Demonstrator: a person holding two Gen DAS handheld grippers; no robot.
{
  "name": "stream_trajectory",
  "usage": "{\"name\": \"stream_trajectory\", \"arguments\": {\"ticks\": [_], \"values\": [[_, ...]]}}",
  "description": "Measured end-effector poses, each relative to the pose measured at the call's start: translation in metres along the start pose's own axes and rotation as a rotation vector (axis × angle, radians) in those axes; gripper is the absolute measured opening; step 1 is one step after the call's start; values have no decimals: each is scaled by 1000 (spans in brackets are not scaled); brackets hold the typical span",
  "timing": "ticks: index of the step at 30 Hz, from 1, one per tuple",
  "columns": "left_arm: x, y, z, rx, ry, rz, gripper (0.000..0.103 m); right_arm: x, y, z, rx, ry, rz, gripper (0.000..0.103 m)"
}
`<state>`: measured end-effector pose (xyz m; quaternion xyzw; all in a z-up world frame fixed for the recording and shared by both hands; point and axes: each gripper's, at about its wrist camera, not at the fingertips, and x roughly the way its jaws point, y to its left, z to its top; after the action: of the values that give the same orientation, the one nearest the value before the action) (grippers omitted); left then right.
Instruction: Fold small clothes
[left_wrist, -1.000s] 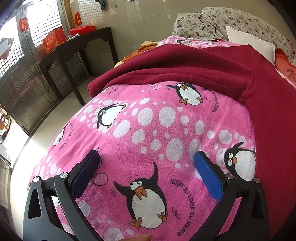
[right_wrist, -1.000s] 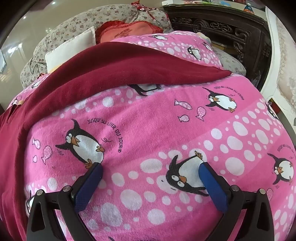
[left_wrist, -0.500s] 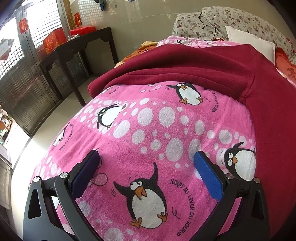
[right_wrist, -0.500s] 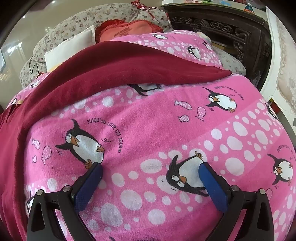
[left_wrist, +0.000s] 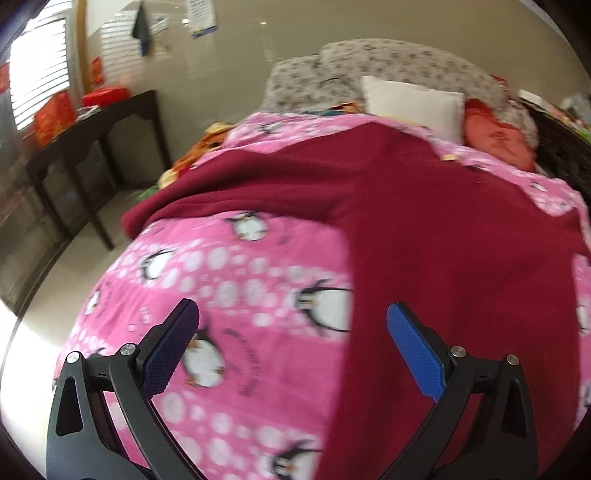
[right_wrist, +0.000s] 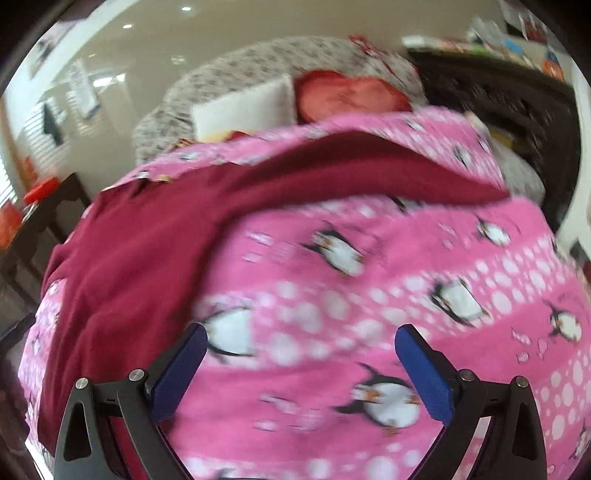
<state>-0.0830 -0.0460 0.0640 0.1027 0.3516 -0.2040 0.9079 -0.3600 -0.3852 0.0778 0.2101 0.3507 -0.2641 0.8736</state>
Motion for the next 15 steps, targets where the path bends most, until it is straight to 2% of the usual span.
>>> {"name": "stream_trajectory", "arguments": {"ticks": [3,10,15], "values": [[-5,-14,7,-3,-13,-45,102,-1,29,5,-49,-9,32,101],[0,-35,15,1,-12,-61,102,3,96,18,-142,-26,85,101],[11,-39,24,-2,-11,-72,102,14,143,34,-190,-21,78,101]]}}
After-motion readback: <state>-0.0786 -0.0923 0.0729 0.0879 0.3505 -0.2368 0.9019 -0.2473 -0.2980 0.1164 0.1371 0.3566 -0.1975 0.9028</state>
